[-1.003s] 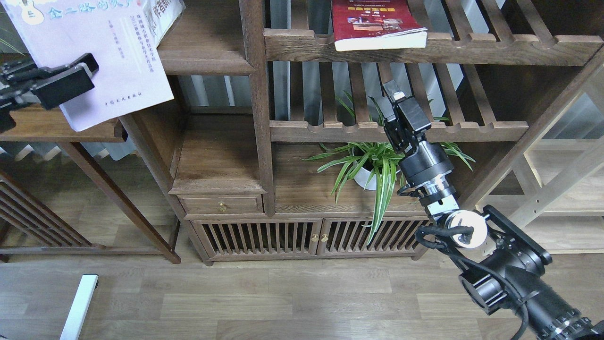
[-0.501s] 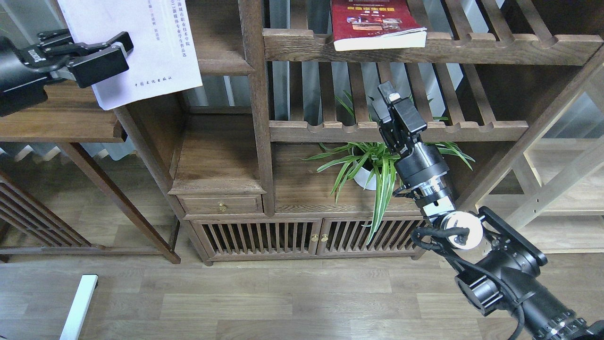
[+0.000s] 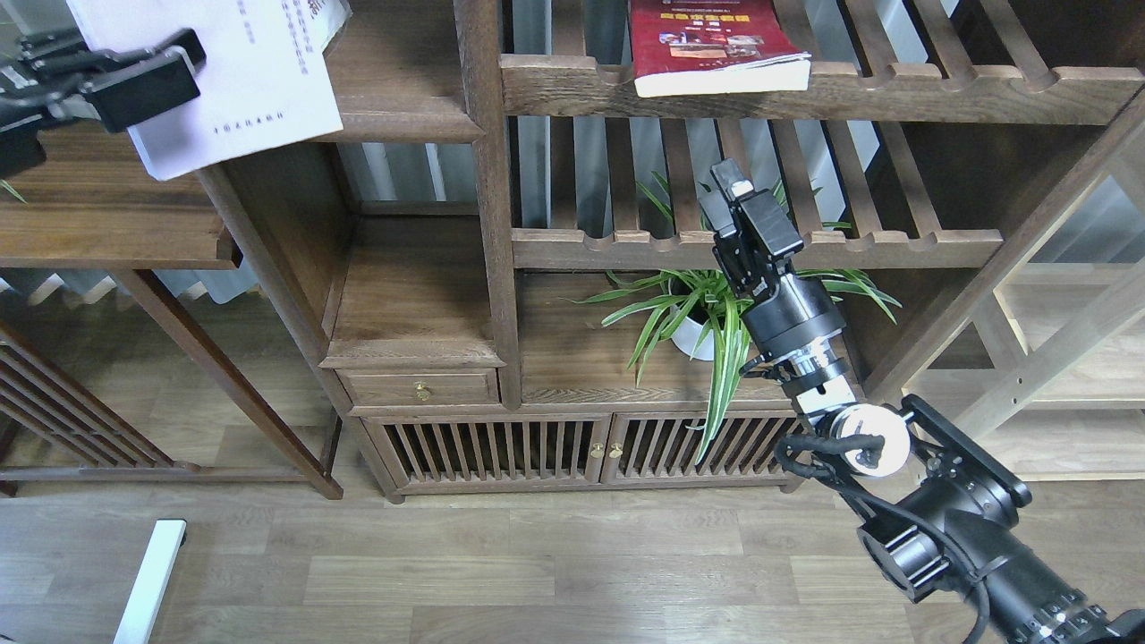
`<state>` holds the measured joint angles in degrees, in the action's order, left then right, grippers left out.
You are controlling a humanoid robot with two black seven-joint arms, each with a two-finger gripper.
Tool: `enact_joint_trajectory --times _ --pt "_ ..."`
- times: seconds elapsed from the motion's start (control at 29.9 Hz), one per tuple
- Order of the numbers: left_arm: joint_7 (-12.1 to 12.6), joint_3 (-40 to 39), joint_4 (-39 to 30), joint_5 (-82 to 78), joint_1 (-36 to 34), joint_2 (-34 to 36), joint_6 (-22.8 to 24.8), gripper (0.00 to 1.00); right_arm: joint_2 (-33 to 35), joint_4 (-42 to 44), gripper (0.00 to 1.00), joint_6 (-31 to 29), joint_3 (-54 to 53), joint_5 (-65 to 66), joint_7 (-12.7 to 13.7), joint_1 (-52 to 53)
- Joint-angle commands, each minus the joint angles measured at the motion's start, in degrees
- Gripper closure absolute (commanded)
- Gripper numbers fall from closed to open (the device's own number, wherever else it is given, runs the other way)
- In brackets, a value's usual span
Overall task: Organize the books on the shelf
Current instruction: 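Push the book into the top shelf with the left gripper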
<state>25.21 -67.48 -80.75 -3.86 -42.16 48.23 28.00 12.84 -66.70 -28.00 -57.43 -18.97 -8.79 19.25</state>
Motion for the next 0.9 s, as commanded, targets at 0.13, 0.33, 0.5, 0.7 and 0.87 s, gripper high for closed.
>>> enact_joint_trajectory --times 0.13,0.33,0.5,0.7,0.87 --pt "-0.33 1.12 3.74 -0.71 -4.76 -2.61 0.0 1.0 -0.71 -0.1 0.28 0.0 0.03 0.34 0.0 -0.18" --pt "0.02 3.41 9.99 -2.65 -10.31 -4.99 0.0 1.0 -1.23 -0.36 0.28 0.0 0.38 0.34 0.0 -0.27" --pt "-0.16 4.38 13.24 -2.82 -11.8 -7.09 0.0 1.0 -1.15 -0.71 0.28 0.0 0.38 0.34 0.0 -0.27" --pt "-0.25 6.05 16.23 -5.11 -14.87 -10.96 0.0 1.0 -1.23 -0.89 0.28 0.0 0.38 0.34 0.0 -0.18" --pt "-0.51 6.93 21.67 -7.74 -18.13 -14.39 0.0 1.0 -1.32 -0.89 0.28 0.0 0.3 0.34 0.0 -0.18"
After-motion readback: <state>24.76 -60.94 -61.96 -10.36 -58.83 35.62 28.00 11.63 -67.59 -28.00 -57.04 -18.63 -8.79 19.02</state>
